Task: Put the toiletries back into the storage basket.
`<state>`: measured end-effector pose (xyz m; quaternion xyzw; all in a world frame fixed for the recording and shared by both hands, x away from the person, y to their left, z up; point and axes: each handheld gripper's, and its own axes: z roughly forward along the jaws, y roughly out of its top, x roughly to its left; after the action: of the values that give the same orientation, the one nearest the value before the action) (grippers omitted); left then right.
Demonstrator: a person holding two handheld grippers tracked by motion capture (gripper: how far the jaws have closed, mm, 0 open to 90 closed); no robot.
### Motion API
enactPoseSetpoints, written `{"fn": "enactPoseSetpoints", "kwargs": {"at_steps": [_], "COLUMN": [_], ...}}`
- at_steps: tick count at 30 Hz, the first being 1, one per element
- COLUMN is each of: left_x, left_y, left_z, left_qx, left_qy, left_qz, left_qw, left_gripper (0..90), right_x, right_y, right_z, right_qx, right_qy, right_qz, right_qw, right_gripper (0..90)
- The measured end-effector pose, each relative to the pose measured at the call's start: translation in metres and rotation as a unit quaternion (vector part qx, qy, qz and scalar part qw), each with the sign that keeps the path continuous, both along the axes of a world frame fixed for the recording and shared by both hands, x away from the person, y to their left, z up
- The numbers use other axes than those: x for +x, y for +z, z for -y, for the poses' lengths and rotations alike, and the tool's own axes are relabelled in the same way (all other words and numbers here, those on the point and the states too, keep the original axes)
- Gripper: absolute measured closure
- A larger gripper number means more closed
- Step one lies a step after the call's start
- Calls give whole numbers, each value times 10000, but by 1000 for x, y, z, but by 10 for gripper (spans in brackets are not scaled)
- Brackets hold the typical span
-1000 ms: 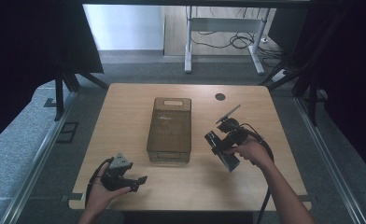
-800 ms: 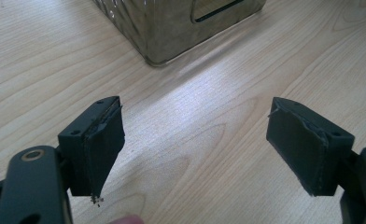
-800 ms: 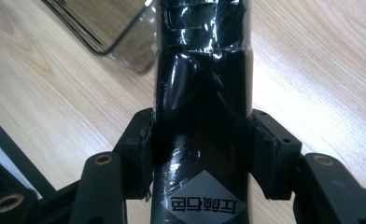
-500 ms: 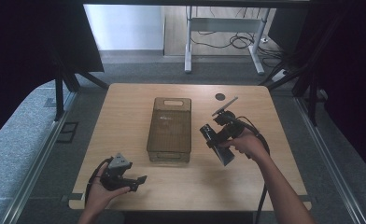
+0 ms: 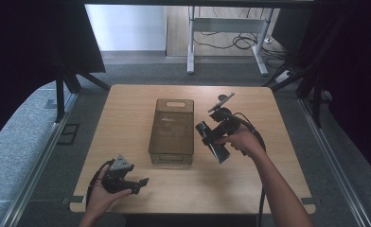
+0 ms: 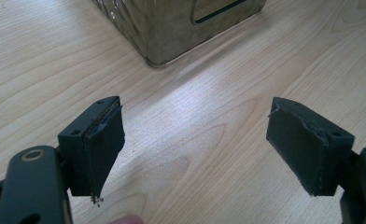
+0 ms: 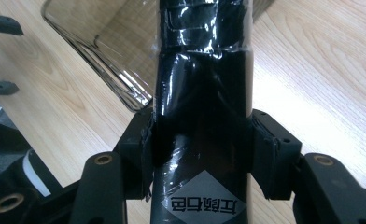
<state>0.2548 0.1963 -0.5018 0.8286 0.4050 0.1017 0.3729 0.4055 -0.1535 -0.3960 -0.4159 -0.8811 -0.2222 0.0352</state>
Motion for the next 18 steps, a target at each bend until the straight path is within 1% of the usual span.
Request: {"fn": "enactPoseSetpoints", "kwargs": {"at_steps": [3, 6, 10, 14, 18], "left_x": [0, 0, 0, 0, 0], "left_y": [0, 0, 0, 1, 1], "left_z": [-1, -1, -1, -1, -1], "left_qx": [14, 9, 11, 20, 22], "left_qy": [0, -1, -12, -17, -20], "left_qz": [-1, 7, 5, 16, 7], "left_qw": [10000, 10000, 10000, 10000, 10000], "left_gripper": [194, 194, 194, 194, 194], "right_x": [2, 4, 7, 10, 12], "right_y": [2, 3, 1, -1, -2], "right_z": [-4, -9, -16, -21, -28], "right_qx": [7, 77, 60, 105, 156], "right_qy": [15, 32, 63, 17, 34], "right_qz": [3, 3, -17, -74, -101], "right_qw": [10000, 10000, 10000, 9999, 9998], "right_gripper": [472, 472, 472, 472, 472]}}
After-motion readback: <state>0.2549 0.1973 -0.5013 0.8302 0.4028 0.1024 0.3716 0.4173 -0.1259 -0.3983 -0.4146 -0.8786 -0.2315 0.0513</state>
